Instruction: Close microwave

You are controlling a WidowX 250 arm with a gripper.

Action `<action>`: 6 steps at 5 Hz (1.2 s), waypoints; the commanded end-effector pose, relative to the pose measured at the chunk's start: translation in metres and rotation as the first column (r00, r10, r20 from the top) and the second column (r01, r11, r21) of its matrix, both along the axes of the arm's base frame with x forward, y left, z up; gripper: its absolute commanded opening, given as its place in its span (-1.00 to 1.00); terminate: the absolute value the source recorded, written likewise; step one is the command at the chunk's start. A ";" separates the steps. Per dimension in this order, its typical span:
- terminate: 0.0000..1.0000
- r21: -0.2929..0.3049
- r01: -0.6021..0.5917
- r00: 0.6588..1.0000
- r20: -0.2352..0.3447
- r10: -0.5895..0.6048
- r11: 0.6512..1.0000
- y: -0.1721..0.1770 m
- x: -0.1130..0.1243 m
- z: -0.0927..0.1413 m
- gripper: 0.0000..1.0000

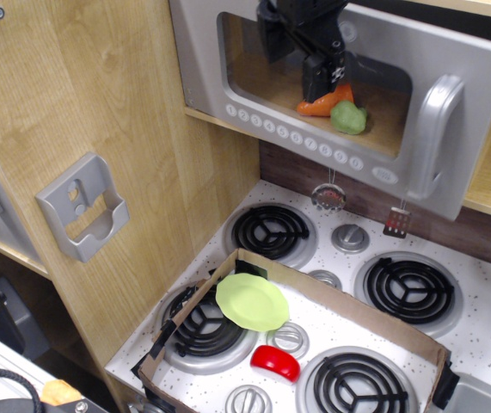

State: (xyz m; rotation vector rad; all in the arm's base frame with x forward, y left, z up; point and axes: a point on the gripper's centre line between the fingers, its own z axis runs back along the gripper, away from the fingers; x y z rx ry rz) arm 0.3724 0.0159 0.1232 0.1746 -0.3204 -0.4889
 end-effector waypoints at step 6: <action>-1.00 0.006 0.029 0.996 0.081 -0.029 1.000 -0.017 0.017 0.027 1.00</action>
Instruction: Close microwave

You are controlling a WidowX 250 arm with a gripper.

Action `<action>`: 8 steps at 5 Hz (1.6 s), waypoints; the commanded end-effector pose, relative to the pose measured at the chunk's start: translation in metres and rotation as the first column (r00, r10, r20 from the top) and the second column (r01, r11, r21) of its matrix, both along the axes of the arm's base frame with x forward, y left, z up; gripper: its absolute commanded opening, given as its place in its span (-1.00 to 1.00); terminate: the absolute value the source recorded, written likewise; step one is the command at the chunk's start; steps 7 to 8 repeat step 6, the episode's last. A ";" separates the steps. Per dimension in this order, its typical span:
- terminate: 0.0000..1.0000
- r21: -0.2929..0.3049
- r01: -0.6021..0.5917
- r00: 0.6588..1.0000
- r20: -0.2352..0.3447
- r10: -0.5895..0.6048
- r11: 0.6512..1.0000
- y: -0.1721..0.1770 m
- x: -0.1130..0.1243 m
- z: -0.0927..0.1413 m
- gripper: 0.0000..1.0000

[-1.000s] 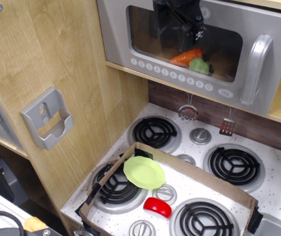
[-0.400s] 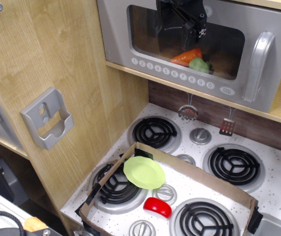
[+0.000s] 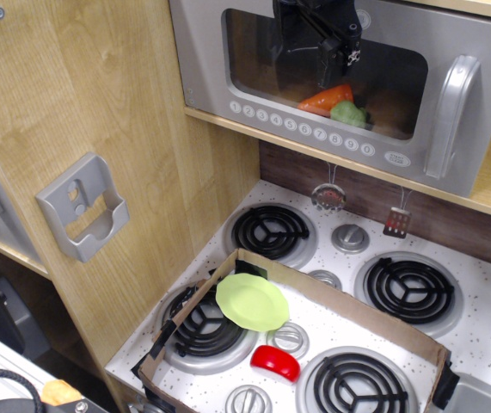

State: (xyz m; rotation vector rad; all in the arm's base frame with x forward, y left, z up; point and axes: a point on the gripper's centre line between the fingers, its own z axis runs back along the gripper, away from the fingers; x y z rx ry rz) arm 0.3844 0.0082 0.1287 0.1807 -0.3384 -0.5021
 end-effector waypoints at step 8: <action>1.00 0.002 0.015 0.998 0.063 -0.015 1.000 -0.009 0.005 0.022 1.00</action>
